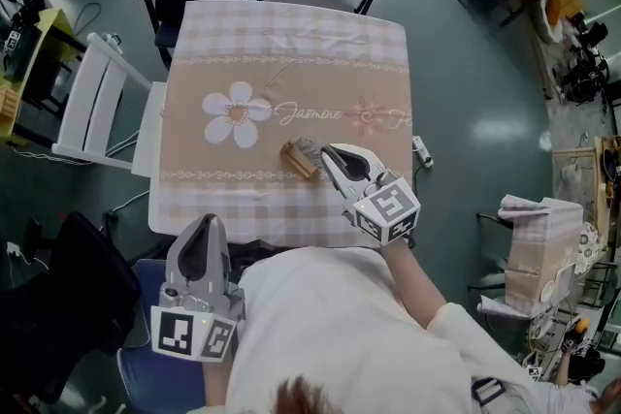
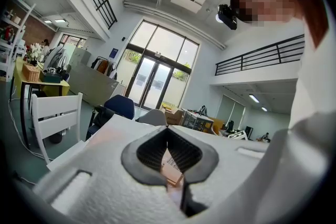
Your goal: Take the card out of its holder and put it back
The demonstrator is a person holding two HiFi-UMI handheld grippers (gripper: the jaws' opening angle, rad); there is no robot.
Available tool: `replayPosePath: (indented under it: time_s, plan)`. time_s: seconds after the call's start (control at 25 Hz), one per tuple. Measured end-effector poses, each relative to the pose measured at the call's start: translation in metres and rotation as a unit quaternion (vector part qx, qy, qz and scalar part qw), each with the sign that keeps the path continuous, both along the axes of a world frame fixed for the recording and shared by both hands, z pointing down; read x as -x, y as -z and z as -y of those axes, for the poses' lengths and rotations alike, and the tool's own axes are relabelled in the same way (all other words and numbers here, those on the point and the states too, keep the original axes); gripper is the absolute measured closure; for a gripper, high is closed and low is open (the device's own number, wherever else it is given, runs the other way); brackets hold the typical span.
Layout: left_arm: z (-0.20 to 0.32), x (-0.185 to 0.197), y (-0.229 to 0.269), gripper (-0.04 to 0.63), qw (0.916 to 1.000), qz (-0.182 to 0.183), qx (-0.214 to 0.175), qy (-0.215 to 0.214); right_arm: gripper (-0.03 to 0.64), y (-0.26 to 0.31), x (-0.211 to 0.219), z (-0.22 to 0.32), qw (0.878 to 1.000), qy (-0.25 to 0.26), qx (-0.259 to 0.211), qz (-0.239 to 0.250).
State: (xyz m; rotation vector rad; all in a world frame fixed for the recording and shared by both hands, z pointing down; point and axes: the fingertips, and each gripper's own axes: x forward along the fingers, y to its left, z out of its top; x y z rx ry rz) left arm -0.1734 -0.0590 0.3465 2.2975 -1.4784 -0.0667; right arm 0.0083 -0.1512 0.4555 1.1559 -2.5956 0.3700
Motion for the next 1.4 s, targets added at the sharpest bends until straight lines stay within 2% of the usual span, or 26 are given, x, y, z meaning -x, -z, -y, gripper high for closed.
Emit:
replayPosePath:
  time_s: [1.4]
  plan:
    - [0.004,0.001,0.000,0.595,1.0000,-0.005,0.000,0.003,0.600,-0.017,0.003,0.007,0.999,0.005,0.032,0.000]
